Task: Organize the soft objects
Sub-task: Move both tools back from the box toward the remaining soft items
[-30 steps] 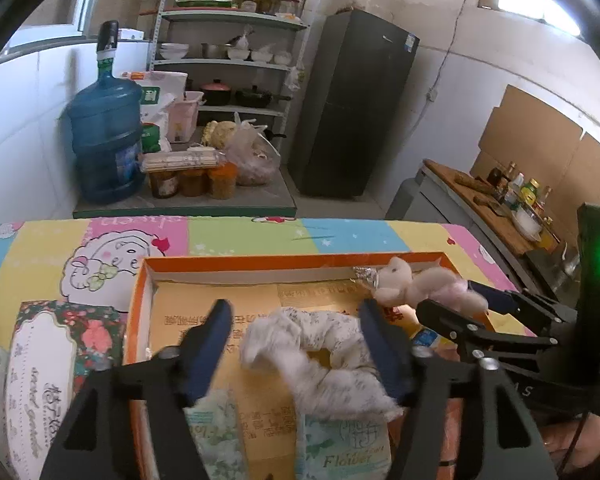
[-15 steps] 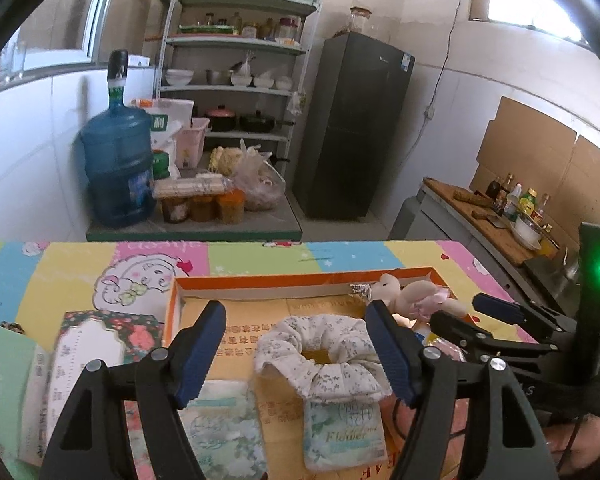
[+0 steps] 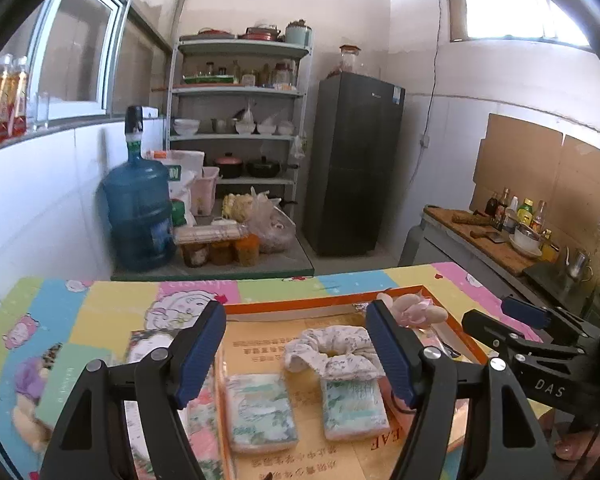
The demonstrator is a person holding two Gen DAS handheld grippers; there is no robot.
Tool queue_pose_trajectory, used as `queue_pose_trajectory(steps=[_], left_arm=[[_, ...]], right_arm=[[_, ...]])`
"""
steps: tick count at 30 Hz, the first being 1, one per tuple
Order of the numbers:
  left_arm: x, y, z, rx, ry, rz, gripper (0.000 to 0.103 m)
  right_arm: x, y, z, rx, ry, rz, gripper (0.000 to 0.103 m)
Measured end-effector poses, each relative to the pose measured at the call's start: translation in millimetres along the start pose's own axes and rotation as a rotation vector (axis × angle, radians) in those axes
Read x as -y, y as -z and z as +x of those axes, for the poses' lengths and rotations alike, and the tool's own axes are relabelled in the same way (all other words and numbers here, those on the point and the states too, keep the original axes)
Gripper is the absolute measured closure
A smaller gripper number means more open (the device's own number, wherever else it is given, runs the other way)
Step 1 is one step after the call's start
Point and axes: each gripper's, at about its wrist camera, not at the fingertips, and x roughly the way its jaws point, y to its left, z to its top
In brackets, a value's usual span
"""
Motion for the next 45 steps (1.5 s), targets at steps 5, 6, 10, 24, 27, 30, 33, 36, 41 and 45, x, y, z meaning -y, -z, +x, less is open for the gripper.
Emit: queue_pose_trajectory(steps=[5, 6, 10, 24, 27, 30, 33, 36, 41, 45], left_arm=[[-7.3, 1.3, -22.5, 0.027, -0.008, -0.002, 0.031], [-8.8, 1.6, -27.4, 0.033, -0.012, 0.001, 0.031], [-15.6, 4.2, -44.7, 0.051, -0.021, 0.004, 0.031], [-45.2, 18.2, -96.4, 0.078, -0.077, 0.02, 0.031], [-51.4, 21.0, -105.7, 0.082, -0.081, 0.017, 0.031], [-56.2, 24.5, -115.1, 0.087, -0.088, 0.019, 0.031], [-64.0, 28.3, -123.8, 0.092, -0.093, 0.019, 0.031], [-70.8, 32.2, -131.3, 0.093, -0.101, 0.017, 0.031], [-84.2, 39.1, -142.0, 0.091, -0.117, 0.013, 0.031], [-97.2, 44.5, -149.6, 0.092, -0.127, 0.005, 0.031]], right_arm=[[-15.3, 4.7, -19.8, 0.024, -0.001, -0.007, 0.025], [-18.7, 5.9, -23.3, 0.027, 0.001, -0.01, 0.025], [-34.1, 10.0, -39.6, 0.048, 0.0, -0.02, 0.025], [-90.3, 22.7, -78.8, 0.091, -0.04, -0.045, 0.025], [-98.8, 24.4, -85.1, 0.098, -0.045, -0.054, 0.025], [-109.9, 26.8, -92.7, 0.108, -0.052, -0.066, 0.025], [-120.3, 29.4, -100.2, 0.118, -0.058, -0.075, 0.025], [-127.4, 32.3, -104.9, 0.124, -0.067, -0.074, 0.025], [-148.1, 42.0, -110.8, 0.122, -0.087, -0.075, 0.025], [-165.0, 49.1, -113.1, 0.115, -0.106, -0.087, 0.025]])
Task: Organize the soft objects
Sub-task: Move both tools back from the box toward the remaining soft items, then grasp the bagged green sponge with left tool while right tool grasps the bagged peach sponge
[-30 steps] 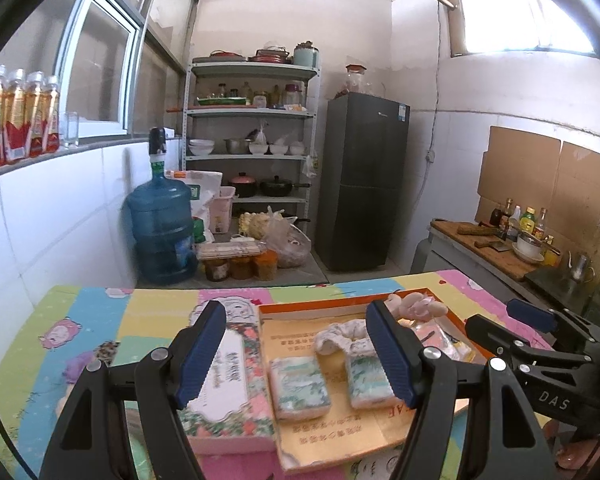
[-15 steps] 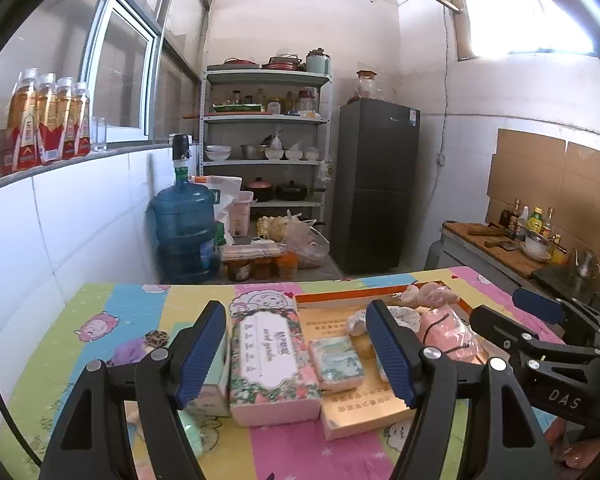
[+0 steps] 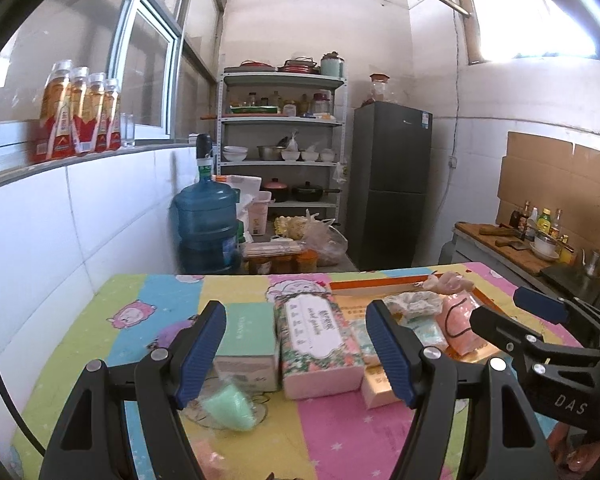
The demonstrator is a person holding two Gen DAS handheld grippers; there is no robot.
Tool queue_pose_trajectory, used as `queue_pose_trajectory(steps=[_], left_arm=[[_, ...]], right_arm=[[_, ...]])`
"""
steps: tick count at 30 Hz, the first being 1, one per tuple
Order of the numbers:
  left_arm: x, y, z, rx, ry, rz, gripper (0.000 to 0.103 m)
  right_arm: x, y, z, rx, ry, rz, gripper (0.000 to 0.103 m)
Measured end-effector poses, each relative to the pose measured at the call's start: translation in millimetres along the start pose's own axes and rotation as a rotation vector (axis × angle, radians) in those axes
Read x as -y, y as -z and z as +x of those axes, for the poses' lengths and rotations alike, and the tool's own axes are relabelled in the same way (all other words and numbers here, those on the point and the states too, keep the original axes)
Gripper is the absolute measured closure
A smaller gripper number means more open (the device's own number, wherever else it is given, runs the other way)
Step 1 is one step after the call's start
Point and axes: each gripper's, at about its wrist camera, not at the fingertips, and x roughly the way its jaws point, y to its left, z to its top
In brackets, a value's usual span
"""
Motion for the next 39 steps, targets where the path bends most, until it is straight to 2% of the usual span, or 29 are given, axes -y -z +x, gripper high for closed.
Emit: queue_pose_trajectory(steps=[16, 30, 39], left_arm=[[-62.1, 26.4, -17.2, -0.019, -0.055, -0.043, 0.031], [-130.3, 50.0, -28.3, -0.026, -0.136, -0.099, 0.031], [-160.6, 65.7, -25.9, -0.061, -0.139, -0.142, 0.031]], right_arm=[[-64.5, 17.7, 0.5, -0.018, -0.073, -0.041, 0.025], [-118.1, 30.9, 24.3, -0.065, -0.158, -0.071, 0.025], [-145.3, 43.7, 46.1, -0.126, -0.209, -0.083, 0.025]])
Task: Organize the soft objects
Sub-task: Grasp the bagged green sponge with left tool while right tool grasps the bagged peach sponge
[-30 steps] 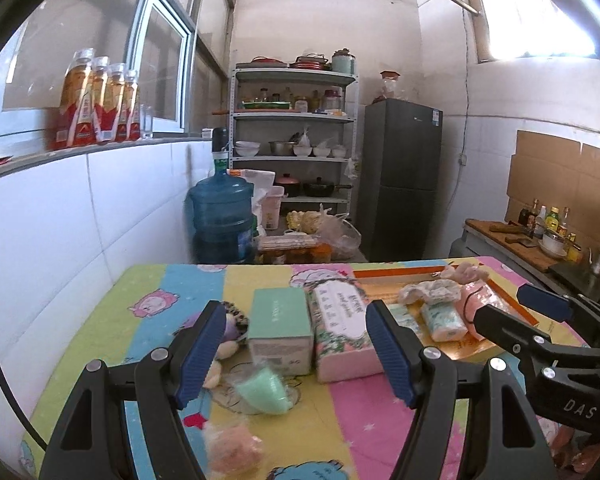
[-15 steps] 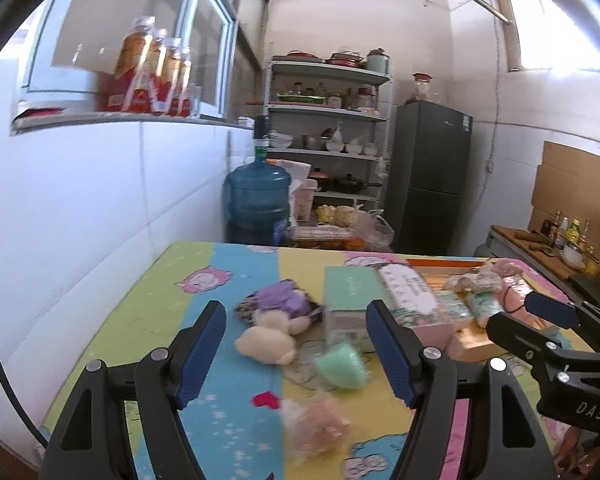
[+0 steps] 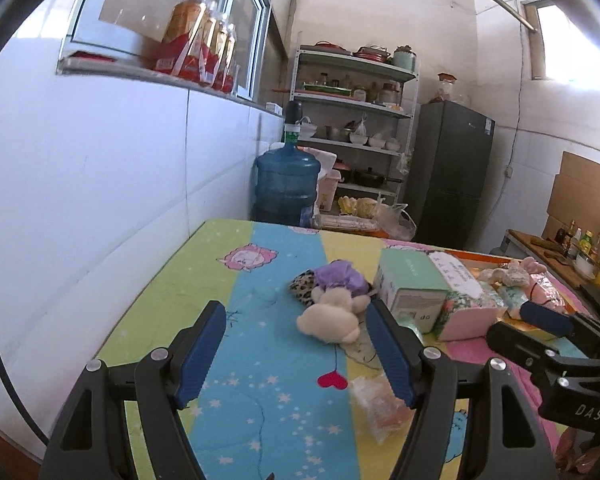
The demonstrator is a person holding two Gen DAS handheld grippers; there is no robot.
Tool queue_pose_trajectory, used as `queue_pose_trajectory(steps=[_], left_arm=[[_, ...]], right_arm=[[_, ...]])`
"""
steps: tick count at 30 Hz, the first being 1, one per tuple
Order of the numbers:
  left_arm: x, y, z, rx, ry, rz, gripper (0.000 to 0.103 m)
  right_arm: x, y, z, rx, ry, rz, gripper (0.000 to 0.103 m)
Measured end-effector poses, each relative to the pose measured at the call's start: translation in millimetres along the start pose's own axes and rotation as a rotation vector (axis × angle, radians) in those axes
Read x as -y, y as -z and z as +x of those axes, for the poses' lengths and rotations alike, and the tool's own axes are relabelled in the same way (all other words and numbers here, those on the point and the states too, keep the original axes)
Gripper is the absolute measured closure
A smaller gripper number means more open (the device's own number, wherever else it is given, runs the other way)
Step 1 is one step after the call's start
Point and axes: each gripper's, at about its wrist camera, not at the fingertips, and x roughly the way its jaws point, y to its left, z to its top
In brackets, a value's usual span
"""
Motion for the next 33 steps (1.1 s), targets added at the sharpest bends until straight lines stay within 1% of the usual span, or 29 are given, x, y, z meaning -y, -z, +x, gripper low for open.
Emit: queue_pose_trajectory(steps=[5, 9, 13, 17, 24, 25, 27, 33], left_arm=[[-9.5, 11.7, 3.2, -0.022, -0.013, -0.012, 0.031], [-18.5, 15.8, 2.2, -0.022, -0.03, -0.029, 0.031], [-26.7, 17.0, -0.5, -0.018, -0.045, -0.037, 0.031], [-32.1, 17.5, -0.1, -0.019, -0.048, -0.041, 0.031], [-35.8, 17.7, 2.3, -0.026, -0.042, -0.05, 0.031], [-36.6, 17.8, 2.8, -0.027, -0.042, -0.052, 0.031], [-37.4, 17.7, 3.5, -0.028, -0.041, -0.055, 0.031], [-31.5, 19.0, 8.0, -0.041, -0.018, -0.047, 0.031]], right_arm=[[-12.5, 12.6, 15.3, -0.043, -0.053, 0.009, 0.025], [-24.3, 24.9, 34.7, -0.093, -0.107, 0.017, 0.025], [-31.0, 31.1, 50.7, -0.133, -0.143, 0.029, 0.025], [-34.4, 34.7, 63.0, -0.165, -0.154, 0.037, 0.025], [-44.5, 40.0, 81.7, -0.227, -0.148, 0.009, 0.024], [-45.3, 41.2, 83.6, -0.236, -0.147, 0.006, 0.03], [-46.4, 43.6, 86.3, -0.253, -0.152, 0.0, 0.049], [-46.2, 44.7, 72.8, -0.215, -0.15, -0.021, 0.05]])
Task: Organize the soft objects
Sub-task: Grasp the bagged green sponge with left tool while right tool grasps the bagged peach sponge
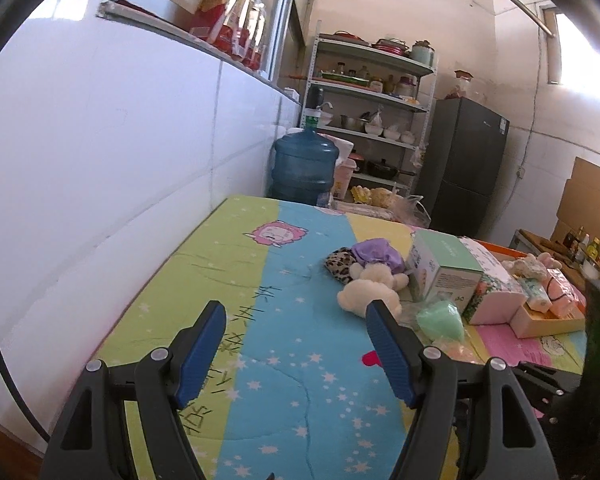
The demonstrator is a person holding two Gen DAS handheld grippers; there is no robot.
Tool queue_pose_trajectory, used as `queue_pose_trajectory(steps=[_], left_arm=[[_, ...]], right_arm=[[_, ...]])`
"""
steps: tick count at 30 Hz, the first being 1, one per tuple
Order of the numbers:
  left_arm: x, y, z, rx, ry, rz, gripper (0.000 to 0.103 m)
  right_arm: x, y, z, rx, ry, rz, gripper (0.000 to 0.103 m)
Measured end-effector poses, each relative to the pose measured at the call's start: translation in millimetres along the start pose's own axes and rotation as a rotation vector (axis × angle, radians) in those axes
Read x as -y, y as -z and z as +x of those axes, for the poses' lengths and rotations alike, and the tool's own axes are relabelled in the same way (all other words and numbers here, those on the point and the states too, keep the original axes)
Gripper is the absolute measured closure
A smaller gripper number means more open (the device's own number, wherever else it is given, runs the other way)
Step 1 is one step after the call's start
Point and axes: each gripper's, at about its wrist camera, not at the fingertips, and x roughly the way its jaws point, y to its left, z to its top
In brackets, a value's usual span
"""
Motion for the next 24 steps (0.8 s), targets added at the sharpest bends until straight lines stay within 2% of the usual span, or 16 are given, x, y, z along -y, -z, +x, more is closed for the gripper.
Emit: queue_pose_trajectory(steps=[4, 9, 14, 19, 24], left_arm=[[13.8, -0.8, 2.9, -0.007, 0.035, 0.016, 0.031], [45.2, -3.4, 14.8, -0.029, 0.108, 0.041, 0.031], [82.7, -2.3, 37.0, -0.08, 0.182, 0.053, 0.031], [109.6, 2.1, 56.8, -0.129, 0.185, 0.067, 0.031], [124.2, 5.3, 79.0, -0.181, 0.14, 0.067, 0.031]], right_arm=[[9.7, 2.2, -24.2, 0.063, 0.034, 0.013, 0.05], [36.8, 1.0, -60.7, 0.157, 0.115, 0.055, 0.05], [60.6, 0.8, -83.1, 0.203, 0.147, 0.093, 0.05], [80.3, 8.4, -99.2, 0.226, 0.158, 0.116, 0.05], [100.6, 11.2, -109.8, 0.248, 0.161, 0.146, 0.05]])
